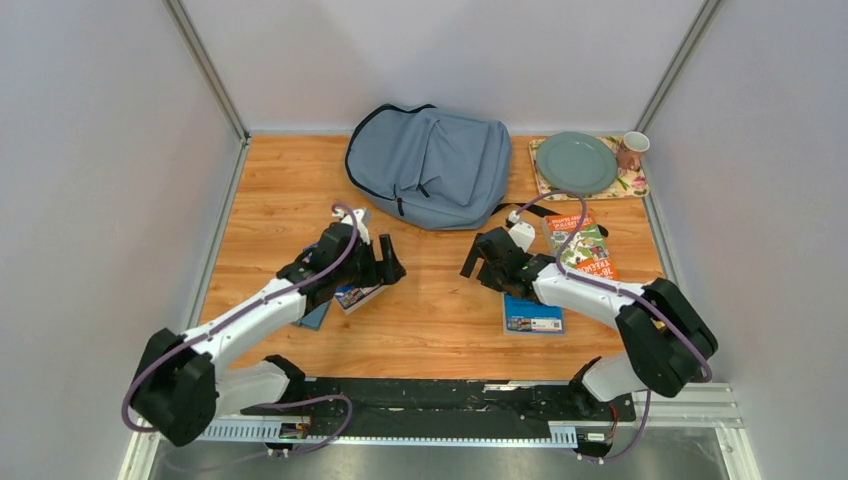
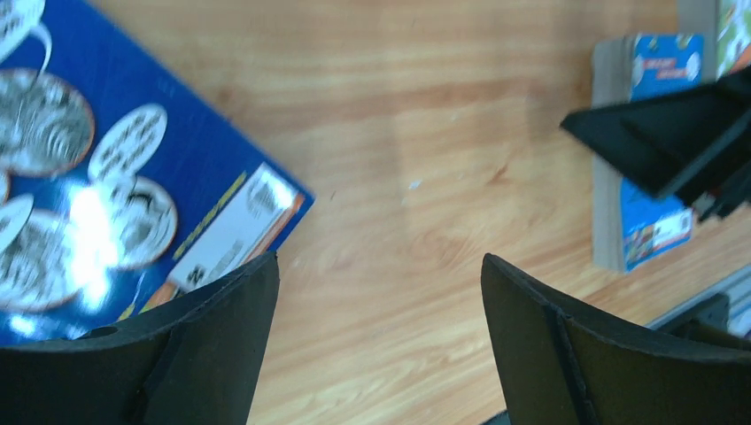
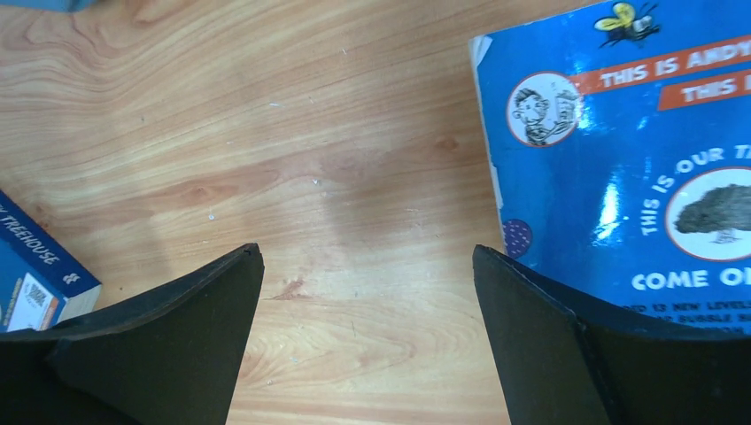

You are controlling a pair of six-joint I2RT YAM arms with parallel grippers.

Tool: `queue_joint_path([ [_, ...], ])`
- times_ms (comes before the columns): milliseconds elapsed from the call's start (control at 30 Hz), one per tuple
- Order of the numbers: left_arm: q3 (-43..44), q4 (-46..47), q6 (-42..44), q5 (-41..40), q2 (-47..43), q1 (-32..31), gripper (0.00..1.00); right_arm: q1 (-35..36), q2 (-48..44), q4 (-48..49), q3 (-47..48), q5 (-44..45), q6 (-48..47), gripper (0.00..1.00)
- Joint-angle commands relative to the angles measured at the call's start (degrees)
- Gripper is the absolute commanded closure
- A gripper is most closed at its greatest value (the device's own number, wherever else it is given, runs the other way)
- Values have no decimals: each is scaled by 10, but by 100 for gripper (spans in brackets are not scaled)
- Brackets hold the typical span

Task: Pack the student bag
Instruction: Move to the center of the board, then adjust the book at the center of the board.

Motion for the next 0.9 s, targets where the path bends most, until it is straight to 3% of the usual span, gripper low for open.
queue_joint_path([
  [0, 55, 125, -49, -76, 80, -10, 9, -11, -56, -13, -14, 21, -15, 3],
  [133, 93, 167, -53, -99, 173, -11, 9, -18, -76, -13, -24, 17, -15, 3],
  [267, 124, 172, -64, -72, 280, -12, 9, -20, -85, -14, -26, 14, -16, 3],
  [333, 115, 169, -74, -74, 292, -14, 9, -21, -87, -15, -26, 11, -17, 3],
  [467, 60, 174, -81, -100, 268, -19, 9, -22, -92, -15, -25, 7, -19, 3],
  [633, 10, 99, -47, -173, 245, -19, 9, -22, -87, -14, -17, 0, -27, 3],
  [867, -99, 81, -34, -214, 155, -19, 9, -22, -68, -4, -7, -17, -29, 3],
])
